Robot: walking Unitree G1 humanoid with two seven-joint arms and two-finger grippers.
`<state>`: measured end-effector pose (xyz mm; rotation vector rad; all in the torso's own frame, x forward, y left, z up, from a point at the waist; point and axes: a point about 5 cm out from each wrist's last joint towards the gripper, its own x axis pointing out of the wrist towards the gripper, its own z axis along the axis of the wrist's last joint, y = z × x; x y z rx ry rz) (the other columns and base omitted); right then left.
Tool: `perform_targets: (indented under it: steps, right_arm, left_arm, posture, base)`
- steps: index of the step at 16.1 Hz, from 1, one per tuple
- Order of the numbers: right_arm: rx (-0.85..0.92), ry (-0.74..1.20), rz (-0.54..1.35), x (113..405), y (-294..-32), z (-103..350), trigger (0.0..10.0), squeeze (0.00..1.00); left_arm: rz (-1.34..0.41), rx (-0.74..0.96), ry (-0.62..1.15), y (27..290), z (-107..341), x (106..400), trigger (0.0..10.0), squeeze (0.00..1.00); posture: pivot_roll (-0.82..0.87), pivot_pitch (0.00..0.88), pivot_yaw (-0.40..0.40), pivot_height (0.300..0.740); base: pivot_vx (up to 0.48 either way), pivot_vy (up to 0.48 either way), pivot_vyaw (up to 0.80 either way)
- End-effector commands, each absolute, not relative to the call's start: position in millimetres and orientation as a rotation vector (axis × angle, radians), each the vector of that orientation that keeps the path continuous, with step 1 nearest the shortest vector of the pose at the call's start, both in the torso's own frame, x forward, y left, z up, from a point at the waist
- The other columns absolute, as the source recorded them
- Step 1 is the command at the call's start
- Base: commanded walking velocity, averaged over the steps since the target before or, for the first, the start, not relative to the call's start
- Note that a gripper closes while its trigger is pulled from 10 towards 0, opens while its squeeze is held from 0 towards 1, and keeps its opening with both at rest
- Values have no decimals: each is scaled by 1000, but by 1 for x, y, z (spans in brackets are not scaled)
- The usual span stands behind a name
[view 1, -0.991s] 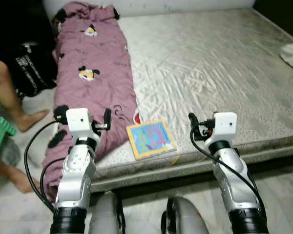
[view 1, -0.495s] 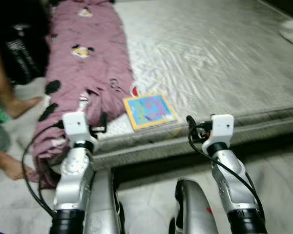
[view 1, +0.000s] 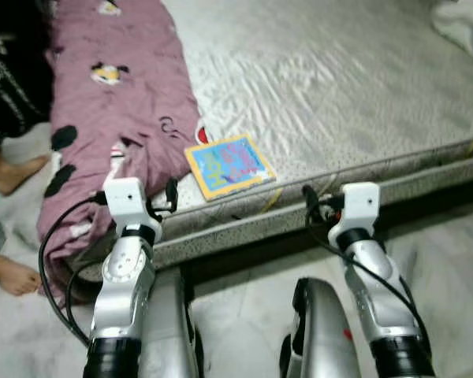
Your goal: Clean up the room
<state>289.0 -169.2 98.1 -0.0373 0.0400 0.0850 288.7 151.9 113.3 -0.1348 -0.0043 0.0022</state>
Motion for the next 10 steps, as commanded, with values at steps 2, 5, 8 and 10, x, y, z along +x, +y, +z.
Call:
perform_targets:
  steps: [2,5,8,10]
  right_arm:
    - [-36,23,102,290,-165,102,10000,0]
    - [-40,24,106,290,-165,102,10000,0]
    - [-47,23,114,291,-165,102,10000,0]
    - [-45,26,117,291,-165,101,10000,0]
  left_arm:
    - [6,-130,-22,155,117,289,10000,0]
    - [3,-133,-22,154,117,289,10000,0]
    - [7,-158,-10,152,115,289,10000,0]
    - [25,-164,7,151,113,290,10000,0]
  posture:
    - [-38,146,24,552]
    - [-38,143,23,552]
    - [-38,136,18,552]
    - [-40,134,19,552]
  base:
    - [259,0,0]
    - [260,0,0]
    - [80,0,0]
    - [0,0,0]
